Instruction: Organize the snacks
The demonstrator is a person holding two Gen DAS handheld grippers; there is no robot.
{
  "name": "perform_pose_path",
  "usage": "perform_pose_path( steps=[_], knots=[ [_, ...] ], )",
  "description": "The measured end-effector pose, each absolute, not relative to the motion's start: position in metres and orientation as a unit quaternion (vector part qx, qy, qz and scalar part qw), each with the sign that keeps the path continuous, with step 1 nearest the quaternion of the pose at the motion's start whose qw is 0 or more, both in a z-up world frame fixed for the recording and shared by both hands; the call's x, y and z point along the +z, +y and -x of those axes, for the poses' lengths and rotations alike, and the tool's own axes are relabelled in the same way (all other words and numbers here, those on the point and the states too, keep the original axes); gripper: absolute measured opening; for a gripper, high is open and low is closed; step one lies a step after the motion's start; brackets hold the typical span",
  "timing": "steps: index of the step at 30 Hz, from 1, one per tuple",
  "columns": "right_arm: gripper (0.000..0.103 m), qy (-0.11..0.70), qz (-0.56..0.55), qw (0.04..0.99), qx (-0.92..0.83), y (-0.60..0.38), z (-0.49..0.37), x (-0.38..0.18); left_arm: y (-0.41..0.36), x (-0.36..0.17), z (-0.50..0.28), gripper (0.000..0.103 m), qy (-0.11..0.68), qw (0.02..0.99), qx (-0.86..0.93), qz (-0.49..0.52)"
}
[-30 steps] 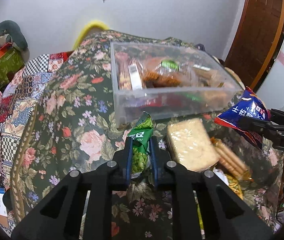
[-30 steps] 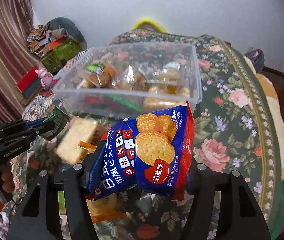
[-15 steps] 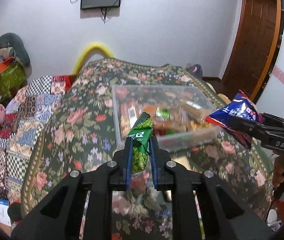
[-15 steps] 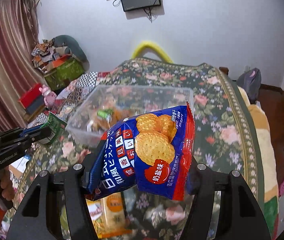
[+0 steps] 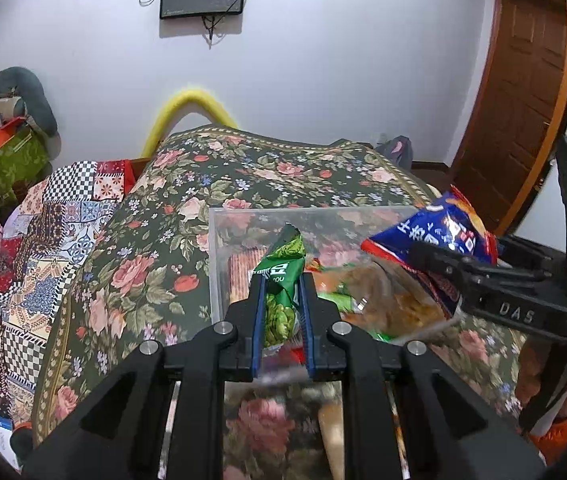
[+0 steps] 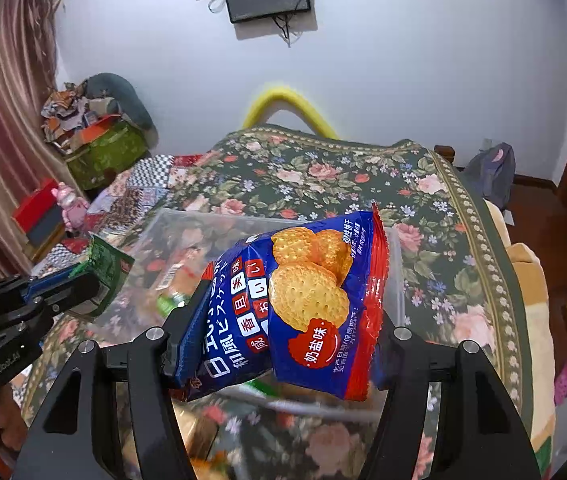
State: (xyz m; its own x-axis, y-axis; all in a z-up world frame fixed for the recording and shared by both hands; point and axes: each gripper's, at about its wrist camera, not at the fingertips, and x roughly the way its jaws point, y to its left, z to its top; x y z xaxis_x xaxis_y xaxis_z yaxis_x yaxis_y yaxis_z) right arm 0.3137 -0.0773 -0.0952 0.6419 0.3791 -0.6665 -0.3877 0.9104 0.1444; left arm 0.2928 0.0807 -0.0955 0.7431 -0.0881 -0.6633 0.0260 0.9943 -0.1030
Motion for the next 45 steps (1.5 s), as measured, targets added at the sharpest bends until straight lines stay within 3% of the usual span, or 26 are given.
perform_pose_path(
  steps=[7,9,12,18,25,37,39,45],
  knots=[
    [0.066,0.398,0.025,0.895,0.201,-0.073,-0.324,-0.117,0.088,-0.109,-0.311,0.02,0.368,0.927,-0.007,0.063],
    [0.07,0.399,0.032,0.894,0.203,-0.075,-0.32,-0.116,0.089,-0.109,-0.309,0.033,0.373,0.926,-0.007,0.065],
    [0.076,0.393,0.031,0.896,0.203,-0.08,-0.315,-0.109,0.088,-0.104,-0.301,0.045,0.366,0.929,-0.006,0.062],
    [0.082,0.377,0.017,0.901,0.212,-0.093,-0.298,-0.087,0.084,-0.085,-0.28,0.051,0.353,0.934,-0.015,0.047],
    [0.083,0.357,0.032,0.906,0.227,-0.099,-0.261,-0.072,0.077,-0.074,-0.248,0.056,0.352,0.935,-0.025,0.034],
    [0.083,0.43,0.044,0.861,0.267,-0.091,-0.215,-0.137,0.07,-0.111,-0.202,0.062,0.403,0.914,-0.043,0.031],
    [0.082,0.451,0.042,0.848,0.273,-0.09,-0.214,-0.15,0.067,-0.119,-0.198,0.063,0.412,0.909,-0.049,0.033],
    [0.053,0.485,0.046,0.826,0.282,-0.089,-0.212,-0.173,0.05,-0.139,-0.197,0.065,0.433,0.898,-0.069,0.035]
  ],
)
